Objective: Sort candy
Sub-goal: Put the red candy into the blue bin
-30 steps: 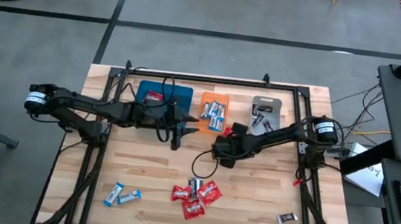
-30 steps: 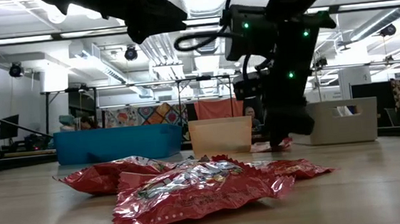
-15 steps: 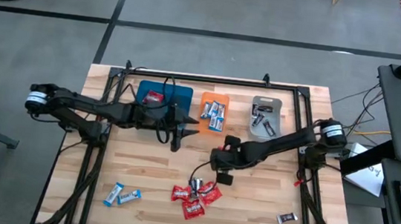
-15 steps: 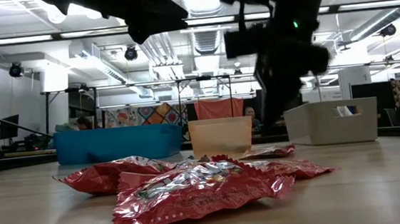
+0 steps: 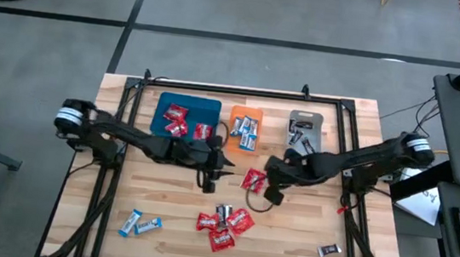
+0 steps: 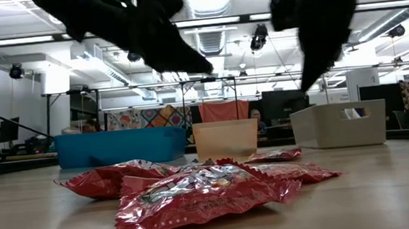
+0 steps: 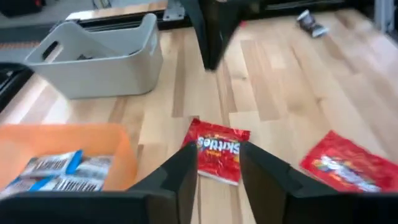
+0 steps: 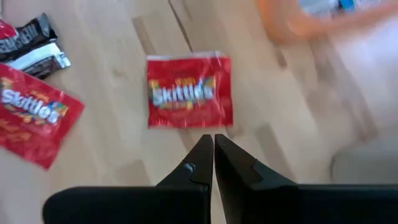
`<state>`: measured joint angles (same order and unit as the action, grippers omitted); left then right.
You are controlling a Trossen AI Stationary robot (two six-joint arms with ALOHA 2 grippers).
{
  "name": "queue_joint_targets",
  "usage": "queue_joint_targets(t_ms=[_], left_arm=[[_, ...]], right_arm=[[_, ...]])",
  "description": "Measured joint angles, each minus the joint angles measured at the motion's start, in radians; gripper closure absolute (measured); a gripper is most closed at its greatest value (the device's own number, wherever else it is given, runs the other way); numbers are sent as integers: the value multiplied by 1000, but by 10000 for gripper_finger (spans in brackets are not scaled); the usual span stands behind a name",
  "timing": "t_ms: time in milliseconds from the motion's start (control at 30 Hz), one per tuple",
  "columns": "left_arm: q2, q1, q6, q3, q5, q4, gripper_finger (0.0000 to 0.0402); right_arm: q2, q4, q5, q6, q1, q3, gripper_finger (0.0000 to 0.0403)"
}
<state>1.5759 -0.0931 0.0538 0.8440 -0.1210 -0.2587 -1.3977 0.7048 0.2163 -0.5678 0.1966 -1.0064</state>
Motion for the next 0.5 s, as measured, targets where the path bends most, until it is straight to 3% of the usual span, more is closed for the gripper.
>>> queue_joint_targets(t_ms=[200, 333, 500], left_arm=[[180, 0, 63, 12, -32, -170, 358], [270, -2, 93, 56, -48, -186, 394], [356, -7, 116, 113, -52, -189, 395]], right_arm=[[153, -36, -18, -167, -1, 159, 394], [215, -93, -36, -255, 0, 255, 394], [232, -114, -43, -297, 0, 309, 394]])
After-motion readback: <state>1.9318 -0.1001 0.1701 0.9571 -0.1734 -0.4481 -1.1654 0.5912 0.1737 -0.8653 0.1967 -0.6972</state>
